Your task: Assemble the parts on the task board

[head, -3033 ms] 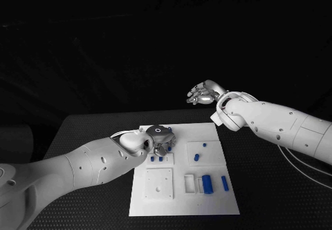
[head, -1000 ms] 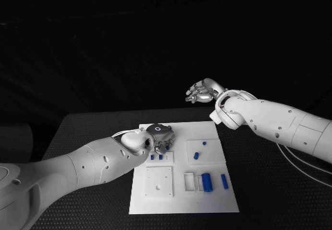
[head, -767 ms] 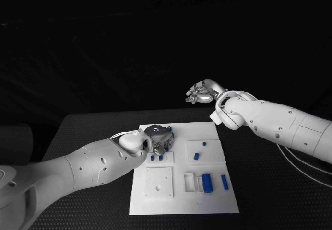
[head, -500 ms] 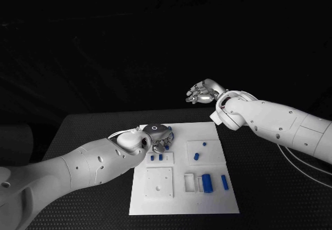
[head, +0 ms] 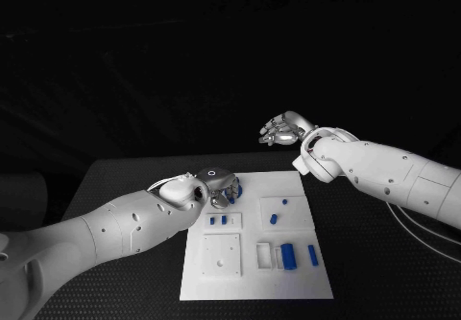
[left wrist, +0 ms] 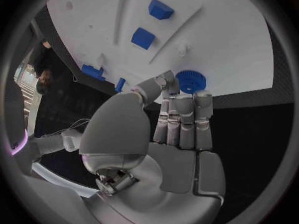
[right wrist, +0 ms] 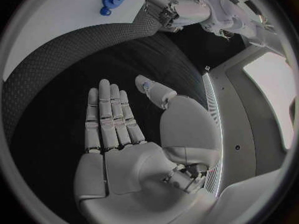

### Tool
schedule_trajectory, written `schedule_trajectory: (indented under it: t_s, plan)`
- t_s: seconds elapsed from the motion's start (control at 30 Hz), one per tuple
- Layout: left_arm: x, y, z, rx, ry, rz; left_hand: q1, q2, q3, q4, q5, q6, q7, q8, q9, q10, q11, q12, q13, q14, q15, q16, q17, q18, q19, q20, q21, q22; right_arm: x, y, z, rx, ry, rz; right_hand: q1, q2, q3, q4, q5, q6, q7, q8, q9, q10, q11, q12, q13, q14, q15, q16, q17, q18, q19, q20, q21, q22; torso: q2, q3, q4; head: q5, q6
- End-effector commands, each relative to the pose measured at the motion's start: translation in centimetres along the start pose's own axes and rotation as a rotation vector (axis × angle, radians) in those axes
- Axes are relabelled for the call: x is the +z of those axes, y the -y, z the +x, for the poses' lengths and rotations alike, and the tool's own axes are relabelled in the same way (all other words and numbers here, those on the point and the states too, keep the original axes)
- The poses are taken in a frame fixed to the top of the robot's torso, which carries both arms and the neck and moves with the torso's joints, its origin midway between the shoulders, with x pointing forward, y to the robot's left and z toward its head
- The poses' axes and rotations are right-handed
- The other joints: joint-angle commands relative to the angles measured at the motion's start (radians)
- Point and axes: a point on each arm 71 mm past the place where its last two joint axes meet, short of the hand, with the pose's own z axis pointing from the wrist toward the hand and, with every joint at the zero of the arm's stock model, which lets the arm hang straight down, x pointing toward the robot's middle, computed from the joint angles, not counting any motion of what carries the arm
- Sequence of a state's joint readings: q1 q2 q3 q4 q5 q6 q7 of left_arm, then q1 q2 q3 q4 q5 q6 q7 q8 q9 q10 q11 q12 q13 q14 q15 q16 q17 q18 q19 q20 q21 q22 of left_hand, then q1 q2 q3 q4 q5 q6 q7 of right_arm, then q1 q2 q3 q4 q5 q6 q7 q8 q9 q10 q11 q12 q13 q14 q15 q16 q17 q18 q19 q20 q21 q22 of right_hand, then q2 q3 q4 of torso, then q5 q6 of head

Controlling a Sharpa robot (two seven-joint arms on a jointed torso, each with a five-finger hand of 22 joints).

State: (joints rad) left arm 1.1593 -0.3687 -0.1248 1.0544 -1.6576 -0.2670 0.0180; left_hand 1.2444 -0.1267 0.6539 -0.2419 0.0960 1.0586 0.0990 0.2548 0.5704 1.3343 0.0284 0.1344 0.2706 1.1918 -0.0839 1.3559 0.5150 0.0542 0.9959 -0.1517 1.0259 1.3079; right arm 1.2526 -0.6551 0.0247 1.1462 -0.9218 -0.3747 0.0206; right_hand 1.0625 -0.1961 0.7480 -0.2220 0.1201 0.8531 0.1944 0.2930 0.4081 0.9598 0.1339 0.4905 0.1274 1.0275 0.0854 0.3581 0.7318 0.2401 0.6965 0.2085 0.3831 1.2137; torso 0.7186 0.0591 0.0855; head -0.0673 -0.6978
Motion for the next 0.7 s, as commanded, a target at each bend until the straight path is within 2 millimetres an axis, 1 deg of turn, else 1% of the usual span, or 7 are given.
schedule_trajectory:
  t_s: [0.03, 0.27, 0.43, 0.57, 0.7]
  plan:
    - [0.1, -0.3, 0.1, -0.012, -0.015, -0.023, -0.01, 0.003, 0.001, 0.006, -0.006, 0.003, 0.003, 0.005, 0.0, 0.001, 0.002, -0.007, 0.001, 0.005, 0.003, -0.003, -0.002, 0.067, 0.008, -0.023, 0.001, 0.004, 0.0, -0.1, 0.1, 0.0, -0.01, -0.012, -0.005, 0.007, -0.006, 0.001, 0.001, -0.002, -0.002, 0.006, -0.001, 0.008, -0.001, -0.004, -0.001, 0.001, 0.003, -0.006, 0.002, 0.008, 0.0, 0.009, -0.004, 0.002, 0.0, 0.0002, 0.0001, 0.001, -0.001]
    - [0.6, -0.6, 0.2, 0.007, -0.026, -0.041, -0.012, 0.0, 0.001, 0.008, -0.007, -0.001, 0.004, 0.002, -0.001, -0.002, 0.003, -0.01, 0.001, 0.004, 0.003, -0.005, -0.003, 0.067, 0.007, -0.023, 0.0, 0.004, 0.0, -0.2, 0.1, 0.001, -0.012, -0.013, -0.005, 0.007, -0.006, 0.001, 0.001, -0.001, -0.002, 0.006, -0.002, 0.008, -0.001, -0.004, -0.002, 0.002, 0.003, -0.006, 0.002, 0.009, 0.0, 0.009, -0.004, 0.002, 0.001, 0.0002, 0.0004, 0.002, -0.002]
    - [0.9, -0.5, 0.5, 0.029, -0.033, -0.041, -0.013, -0.003, 0.001, 0.009, -0.007, -0.003, 0.005, 0.001, -0.002, -0.004, 0.004, -0.013, 0.002, 0.002, 0.004, -0.006, -0.003, 0.066, 0.006, -0.023, -0.001, 0.004, 0.0, -0.2, 0.1, 0.001, -0.012, -0.012, -0.004, 0.007, -0.006, 0.001, 0.001, -0.001, -0.002, 0.006, -0.002, 0.008, -0.001, -0.005, -0.002, 0.002, 0.003, -0.006, 0.002, 0.009, 0.0, 0.009, -0.004, 0.002, 0.001, 0.0006, -0.0014, 0.005, -0.001]
    - [0.7, -1.0, 0.5, 0.031, -0.036, -0.054, -0.012, -0.004, 0.002, 0.01, -0.007, -0.004, 0.006, 0.0, -0.002, -0.005, 0.004, -0.014, 0.002, 0.002, 0.005, -0.007, -0.003, 0.066, 0.006, -0.023, -0.001, 0.004, 0.0, -0.2, 0.1, 0.001, -0.012, -0.013, -0.004, 0.007, -0.006, 0.001, 0.001, -0.001, -0.003, 0.006, -0.002, 0.008, -0.001, -0.005, -0.003, 0.002, 0.003, -0.007, 0.002, 0.009, 0.0, 0.009, -0.004, 0.002, 0.001, 0.0011, -0.0027, 0.005, 0.0]
    - [0.4, -1.6, 0.5, 0.033, -0.035, -0.065, -0.011, -0.003, 0.002, 0.01, -0.007, -0.004, 0.006, 0.0, -0.002, -0.005, 0.004, -0.014, 0.002, 0.002, 0.005, -0.007, -0.003, 0.066, 0.005, -0.023, -0.001, 0.004, 0.0, -0.1, 0.1, 0.0, -0.011, -0.012, -0.004, 0.007, -0.006, 0.001, 0.001, -0.001, -0.003, 0.006, -0.002, 0.008, -0.001, -0.005, -0.003, 0.002, 0.003, -0.007, 0.002, 0.009, 0.0, 0.01, -0.004, 0.002, 0.0, 0.0018, -0.0014, 0.005, -0.001]
